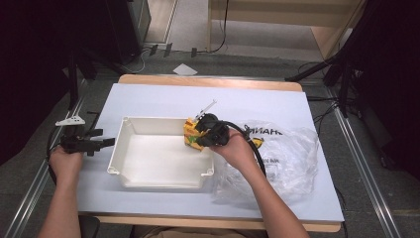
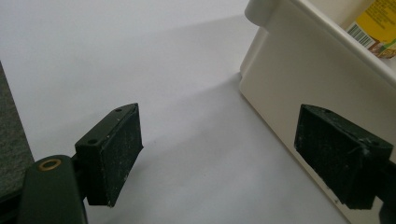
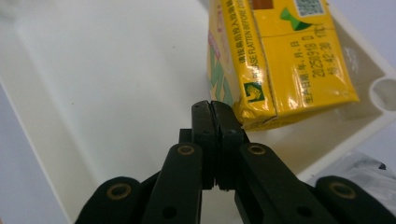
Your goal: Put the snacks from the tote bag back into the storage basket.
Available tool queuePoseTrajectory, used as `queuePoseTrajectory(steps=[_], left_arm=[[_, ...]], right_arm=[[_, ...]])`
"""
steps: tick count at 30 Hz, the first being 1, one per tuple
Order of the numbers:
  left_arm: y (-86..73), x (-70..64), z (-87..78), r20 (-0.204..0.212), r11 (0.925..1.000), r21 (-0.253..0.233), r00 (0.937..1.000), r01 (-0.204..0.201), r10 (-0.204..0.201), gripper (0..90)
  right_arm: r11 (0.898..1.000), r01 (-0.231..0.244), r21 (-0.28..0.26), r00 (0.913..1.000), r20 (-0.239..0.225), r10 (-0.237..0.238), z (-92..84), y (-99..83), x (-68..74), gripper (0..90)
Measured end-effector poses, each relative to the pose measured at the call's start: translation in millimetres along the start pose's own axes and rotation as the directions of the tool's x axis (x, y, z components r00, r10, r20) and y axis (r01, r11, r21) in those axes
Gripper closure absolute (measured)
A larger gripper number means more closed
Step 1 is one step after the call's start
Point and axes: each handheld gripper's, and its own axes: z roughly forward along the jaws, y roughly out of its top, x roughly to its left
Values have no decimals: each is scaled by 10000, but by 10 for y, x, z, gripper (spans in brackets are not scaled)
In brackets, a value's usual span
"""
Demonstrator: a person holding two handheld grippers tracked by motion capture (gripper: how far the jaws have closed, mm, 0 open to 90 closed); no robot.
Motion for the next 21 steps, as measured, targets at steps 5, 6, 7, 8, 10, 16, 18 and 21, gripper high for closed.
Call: queuePoseTrajectory(steps=[5,6,7,8,10,16,18,21], left_arm=[[1,-2,2,5,10000,-3,10000,-17,17,161],[1,-3,3,11,10000,1,10000,-27,27,161],[2,-2,4,3,10000,14,10000,-40,40,161],[2,-3,4,5,10000,18,10000,-40,40,161],[2,-2,5,15,10000,17,10000,-43,43,161],[2,-3,6,0,10000,9,10000,-20,20,161],[4,-1,6,28,10000,12,10000,-16,16,161],[14,4,18,48,10000,4,10000,-24,24,161]], right_arm=[[9998,-182,-70,9998,29,182,-24,-23,-46,900],[9996,-253,-78,9997,55,253,-39,-30,-67,900],[9996,-257,-91,9996,64,258,-44,-33,-77,900],[9995,-285,-99,9996,82,286,-49,-39,-92,900],[9993,-346,-129,9993,97,347,-53,-43,-100,900],[9996,-296,-46,9995,60,296,-39,-42,-102,893],[9997,-244,-29,9997,60,244,-32,-43,-100,886],[9997,-232,4,9997,-17,232,-33,-49,-103,886]])
